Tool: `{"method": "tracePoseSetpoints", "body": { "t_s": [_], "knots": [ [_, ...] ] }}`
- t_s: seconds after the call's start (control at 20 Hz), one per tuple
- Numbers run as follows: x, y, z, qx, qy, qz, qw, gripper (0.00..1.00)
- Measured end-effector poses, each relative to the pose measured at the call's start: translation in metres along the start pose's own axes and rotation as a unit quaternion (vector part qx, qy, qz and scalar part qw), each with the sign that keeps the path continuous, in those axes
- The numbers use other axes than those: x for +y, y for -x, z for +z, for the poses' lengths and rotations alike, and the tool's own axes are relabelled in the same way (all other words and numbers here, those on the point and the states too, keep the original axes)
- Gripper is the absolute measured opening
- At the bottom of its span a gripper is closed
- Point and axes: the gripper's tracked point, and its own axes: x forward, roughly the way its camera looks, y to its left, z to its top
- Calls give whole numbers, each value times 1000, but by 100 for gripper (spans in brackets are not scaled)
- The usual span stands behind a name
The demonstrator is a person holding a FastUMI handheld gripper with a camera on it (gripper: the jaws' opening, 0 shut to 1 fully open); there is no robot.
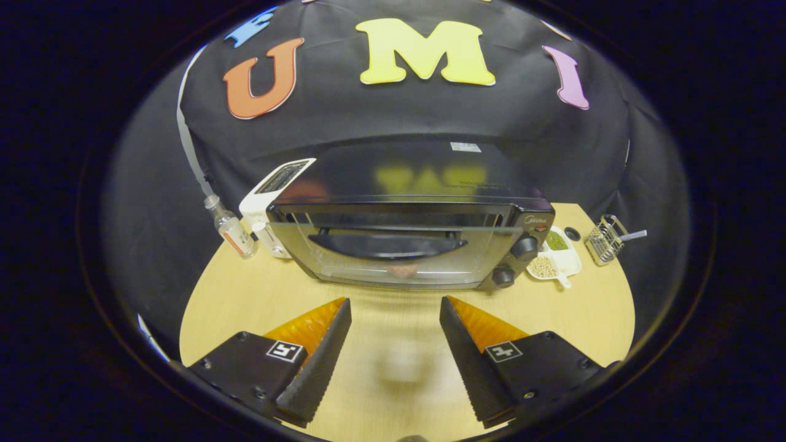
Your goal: Open the toaster oven, put the food inside, and close the toaster oven door.
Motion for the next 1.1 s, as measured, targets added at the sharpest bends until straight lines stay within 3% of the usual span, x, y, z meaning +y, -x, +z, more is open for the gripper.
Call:
{"method": "tracePoseSetpoints", "body": {
  "t_s": [0.25, 0.55, 0.8, 0.9, 1.1],
  "knots": [
    [-16, 26, 6, -21, -2, -9, 1000, 93],
    [-53, 116, 49, -108, 17, -24, 994, 93],
    [-91, 229, 96, -227, 26, -38, 973, 94],
    [-111, 270, 103, -263, 23, -44, 964, 100],
    [-155, 330, 103, -306, -6, -38, 951, 100]
  ]
}}
